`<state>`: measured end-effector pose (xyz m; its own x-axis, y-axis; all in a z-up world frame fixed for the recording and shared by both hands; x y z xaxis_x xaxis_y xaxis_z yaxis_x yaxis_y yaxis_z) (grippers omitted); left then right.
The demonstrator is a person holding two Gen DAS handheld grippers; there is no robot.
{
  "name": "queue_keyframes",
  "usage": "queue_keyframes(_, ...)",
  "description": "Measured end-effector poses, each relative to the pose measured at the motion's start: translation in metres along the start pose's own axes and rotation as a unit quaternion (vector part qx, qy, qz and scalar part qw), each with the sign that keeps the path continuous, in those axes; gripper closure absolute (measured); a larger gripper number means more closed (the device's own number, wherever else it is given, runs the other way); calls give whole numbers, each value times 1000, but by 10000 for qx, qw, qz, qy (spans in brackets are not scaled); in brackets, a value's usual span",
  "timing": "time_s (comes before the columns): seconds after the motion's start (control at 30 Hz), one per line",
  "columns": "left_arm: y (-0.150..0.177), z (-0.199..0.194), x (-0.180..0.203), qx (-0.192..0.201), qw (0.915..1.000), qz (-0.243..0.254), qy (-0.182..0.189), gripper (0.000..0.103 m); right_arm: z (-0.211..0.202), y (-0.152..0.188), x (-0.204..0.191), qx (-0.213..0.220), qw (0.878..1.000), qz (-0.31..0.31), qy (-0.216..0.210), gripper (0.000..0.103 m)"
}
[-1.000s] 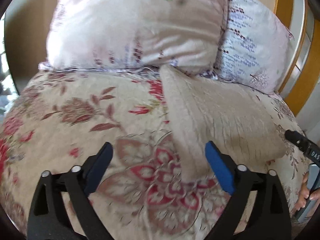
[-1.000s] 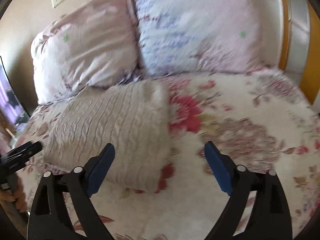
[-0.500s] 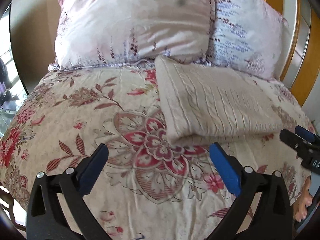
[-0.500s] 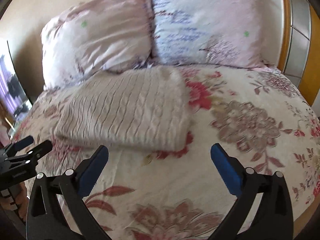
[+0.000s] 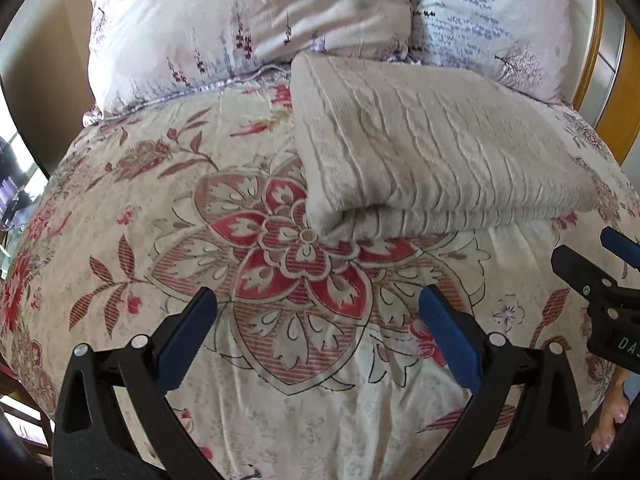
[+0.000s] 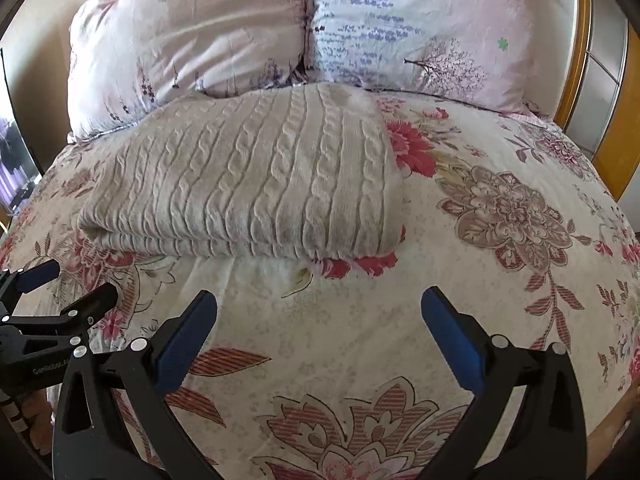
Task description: Fold small clothes
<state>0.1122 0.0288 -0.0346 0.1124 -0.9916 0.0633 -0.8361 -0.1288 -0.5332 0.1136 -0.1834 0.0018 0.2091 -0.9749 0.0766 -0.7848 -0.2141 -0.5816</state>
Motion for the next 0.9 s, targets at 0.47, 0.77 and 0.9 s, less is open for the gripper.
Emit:
queue_keyframes(0.47, 1, 1, -1, -60, 9999, -71, 80, 2, 10, 7, -1, -237, 9997, 19, 17, 1)
queue_keyframes(0.77, 1, 1, -1, -74, 9999, -95, 82, 2, 14, 9, -2, -364, 9993, -69, 67, 1)
queue_keyframes(0.9, 1, 1, -1, -74, 9999, -90, 85, 2, 14, 9, -1, -372, 9993, -52, 58, 1)
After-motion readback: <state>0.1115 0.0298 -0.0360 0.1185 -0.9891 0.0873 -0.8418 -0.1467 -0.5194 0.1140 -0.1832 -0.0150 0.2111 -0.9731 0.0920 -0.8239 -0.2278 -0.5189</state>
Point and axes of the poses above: each gripper's, at about its wrist camera, not at the fingertips, and z roughly the way its jaws point, x to its right, y to its underside, the point moved 7 cm from there along z, roughly the way its jaws point, and after that the axes turned 11 degrees about -z, right-handed, at the moved point
